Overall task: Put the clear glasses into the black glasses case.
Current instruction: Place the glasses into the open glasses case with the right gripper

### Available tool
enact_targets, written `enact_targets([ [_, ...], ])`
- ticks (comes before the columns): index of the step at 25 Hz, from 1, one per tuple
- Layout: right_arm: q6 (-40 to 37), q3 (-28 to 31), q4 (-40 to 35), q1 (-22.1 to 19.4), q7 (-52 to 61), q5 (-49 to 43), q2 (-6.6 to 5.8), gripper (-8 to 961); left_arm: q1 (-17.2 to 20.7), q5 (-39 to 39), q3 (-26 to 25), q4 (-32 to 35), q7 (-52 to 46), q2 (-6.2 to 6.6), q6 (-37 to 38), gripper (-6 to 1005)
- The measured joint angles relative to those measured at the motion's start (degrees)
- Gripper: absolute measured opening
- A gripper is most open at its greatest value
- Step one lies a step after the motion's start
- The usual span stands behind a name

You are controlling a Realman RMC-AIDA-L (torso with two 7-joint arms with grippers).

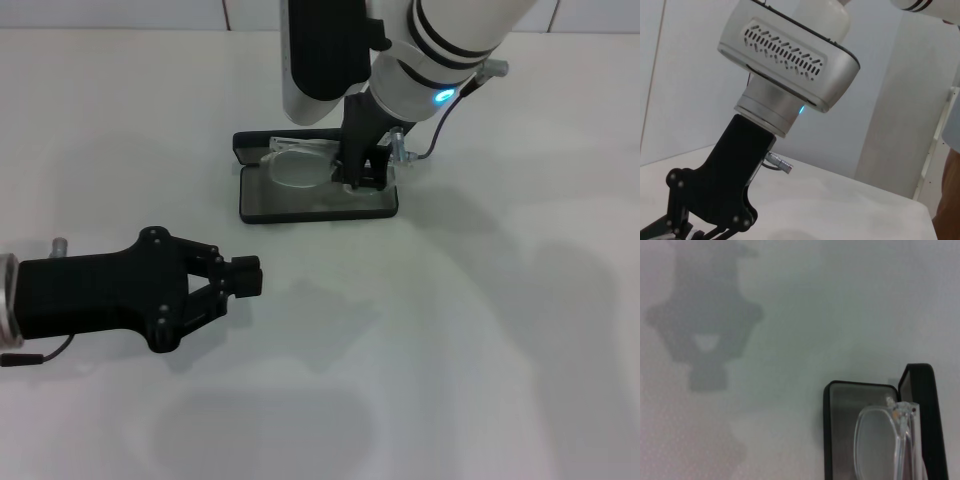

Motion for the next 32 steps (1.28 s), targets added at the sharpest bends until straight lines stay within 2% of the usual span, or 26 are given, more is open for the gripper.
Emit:
enact_targets([
  [23,3.56,-3.13,1.11,0.07,0.32,1.85,0.0,132,0.0,0.0,-0.16,-0.16,0.08,-0.41,0.0,86],
  [32,2.62,-4.02,1.28,0.25,0.52,2.21,0.0,136,0.0,0.0,-0.17,-0.36,0.76,-0.41,-0.12,86],
])
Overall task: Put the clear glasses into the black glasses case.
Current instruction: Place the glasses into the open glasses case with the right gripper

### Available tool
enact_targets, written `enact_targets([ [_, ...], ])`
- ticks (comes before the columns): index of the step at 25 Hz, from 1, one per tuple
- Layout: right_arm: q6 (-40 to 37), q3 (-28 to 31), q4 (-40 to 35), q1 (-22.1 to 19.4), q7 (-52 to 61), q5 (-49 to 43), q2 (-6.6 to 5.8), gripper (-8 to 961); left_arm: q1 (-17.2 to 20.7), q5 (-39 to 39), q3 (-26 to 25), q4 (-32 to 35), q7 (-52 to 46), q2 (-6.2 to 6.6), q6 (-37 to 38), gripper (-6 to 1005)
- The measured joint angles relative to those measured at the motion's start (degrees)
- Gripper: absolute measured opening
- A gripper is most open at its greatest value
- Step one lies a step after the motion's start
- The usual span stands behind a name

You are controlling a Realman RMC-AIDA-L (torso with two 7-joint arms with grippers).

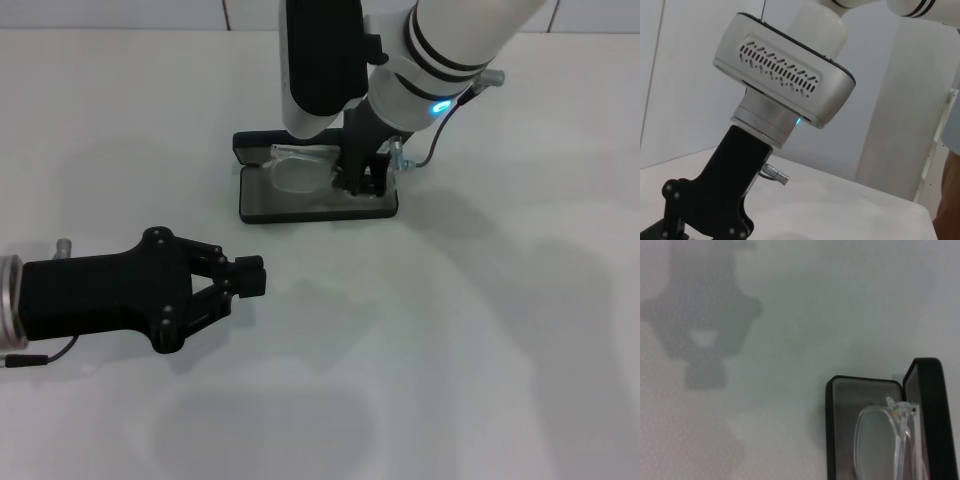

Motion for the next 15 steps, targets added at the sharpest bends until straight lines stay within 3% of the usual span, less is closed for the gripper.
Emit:
enact_targets([
  [15,-0.67,0.16,0.48,0.53,1.55,-0.63,0.0,142,0.0,0.0,0.0,0.1,0.03,0.0,-0.45,85],
])
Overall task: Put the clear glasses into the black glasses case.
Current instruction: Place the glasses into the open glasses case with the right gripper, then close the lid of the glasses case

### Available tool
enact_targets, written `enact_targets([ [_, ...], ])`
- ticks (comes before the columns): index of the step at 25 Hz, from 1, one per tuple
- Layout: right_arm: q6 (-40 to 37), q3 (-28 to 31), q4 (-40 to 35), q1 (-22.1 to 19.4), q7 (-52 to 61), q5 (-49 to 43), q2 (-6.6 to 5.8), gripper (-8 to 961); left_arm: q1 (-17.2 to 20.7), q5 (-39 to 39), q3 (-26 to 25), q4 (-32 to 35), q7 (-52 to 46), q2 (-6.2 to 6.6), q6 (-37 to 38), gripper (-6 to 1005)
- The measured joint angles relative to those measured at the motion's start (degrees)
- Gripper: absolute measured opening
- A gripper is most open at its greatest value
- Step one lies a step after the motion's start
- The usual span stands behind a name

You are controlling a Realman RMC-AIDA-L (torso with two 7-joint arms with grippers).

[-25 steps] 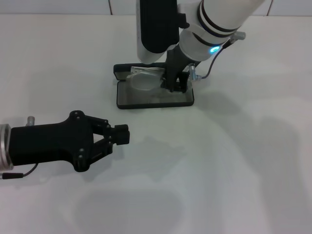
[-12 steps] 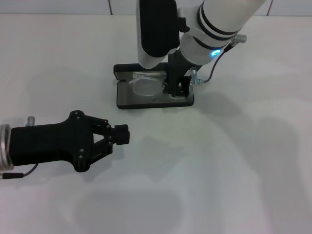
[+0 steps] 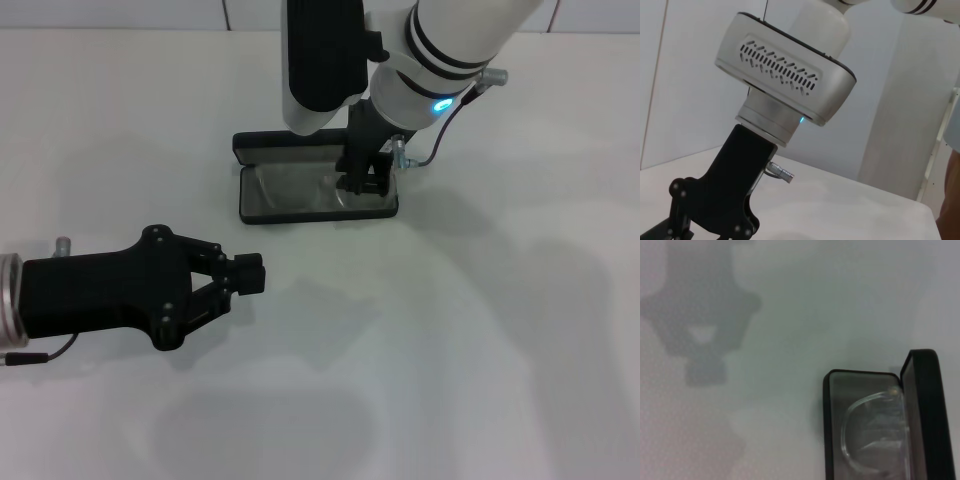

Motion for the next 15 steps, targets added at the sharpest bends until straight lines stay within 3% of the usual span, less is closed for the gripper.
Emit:
enact_targets([
  [9,1.19,-0.01,-1.61,-1.01,-0.31,-0.12,0.0,146,0.0,0.0,0.0,-0.01,0.0,0.09,-0.26,85],
  [15,0.76,1.16,-7.32,-4.83,-0.27,-0.17,-0.01,150,0.11,-0.47,-2.02,0.2,0.0,-0.02,-0.47,84],
])
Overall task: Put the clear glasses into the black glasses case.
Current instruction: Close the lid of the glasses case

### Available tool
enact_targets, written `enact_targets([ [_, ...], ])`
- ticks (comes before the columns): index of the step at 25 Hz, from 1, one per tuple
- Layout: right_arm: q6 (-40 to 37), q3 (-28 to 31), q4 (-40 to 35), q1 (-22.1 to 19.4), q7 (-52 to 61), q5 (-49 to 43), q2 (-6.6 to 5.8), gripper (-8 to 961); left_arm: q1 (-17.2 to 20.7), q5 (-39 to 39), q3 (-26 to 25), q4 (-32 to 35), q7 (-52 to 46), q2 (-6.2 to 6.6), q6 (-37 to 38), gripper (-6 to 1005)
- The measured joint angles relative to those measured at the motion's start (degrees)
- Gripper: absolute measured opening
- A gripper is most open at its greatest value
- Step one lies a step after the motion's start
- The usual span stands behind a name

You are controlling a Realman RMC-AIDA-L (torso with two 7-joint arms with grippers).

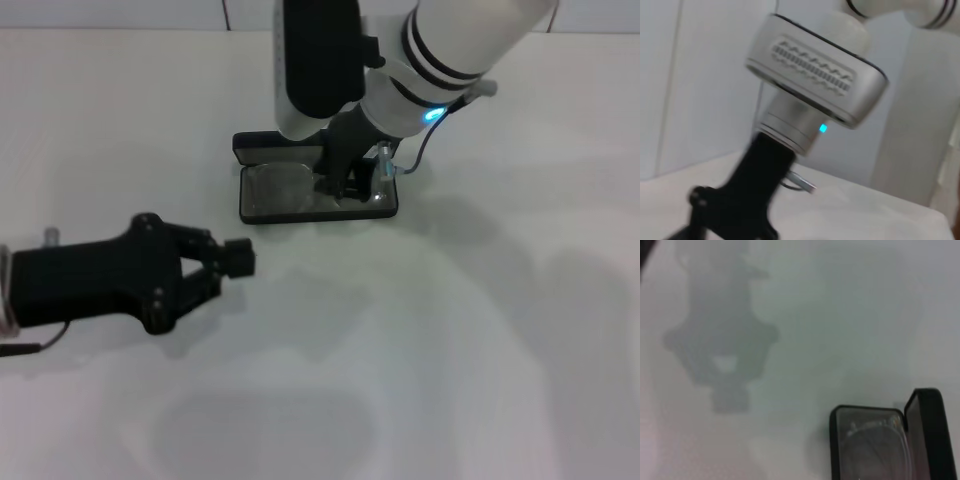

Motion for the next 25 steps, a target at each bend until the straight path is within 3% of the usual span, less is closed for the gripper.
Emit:
enact_targets([
  [5,0.03,6.12,-9.0,-8.62,-0.75,-0.06,-0.36,153,-0.21,-0.38,-5.93,-0.12,0.0,-0.48,-0.02,84],
  [10,0.73,16.21,-23.14,-25.71,-6.8,2.28,-0.33,155,-2.57,-2.8,-7.89,-0.67,0.0,-0.56,-1.18,84],
  [11,0.73,16.21,-23.14,-25.71,-6.8,2.28,-0.33,156,-3.17,-3.27,-7.9,-0.83,-0.01,-0.58,-1.67,84],
  [12,1.48,19.25,-27.59,-34.72,-11.02,7.2,-0.34,156,-3.9,-3.7,-7.89,-1.06,-0.07,-0.59,-2.31,84],
  [13,1.48,19.25,-27.59,-34.72,-11.02,7.2,-0.34,157,-4.93,-4.14,-7.89,-1.59,-0.21,-0.59,-3.3,84],
  [19,1.44,25.35,-27.91,-47.99,-22.0,24.13,-0.49,160,-12.91,-4.87,-7.51,-6.76,-0.85,-0.62,-11.79,84],
  [25,-9.49,35.09,-19.39,-51.17,-28.17,36.22,-0.7,164,-18.86,-3.59,-7.29,-12.71,-1.0,-0.68,-22.05,85],
])
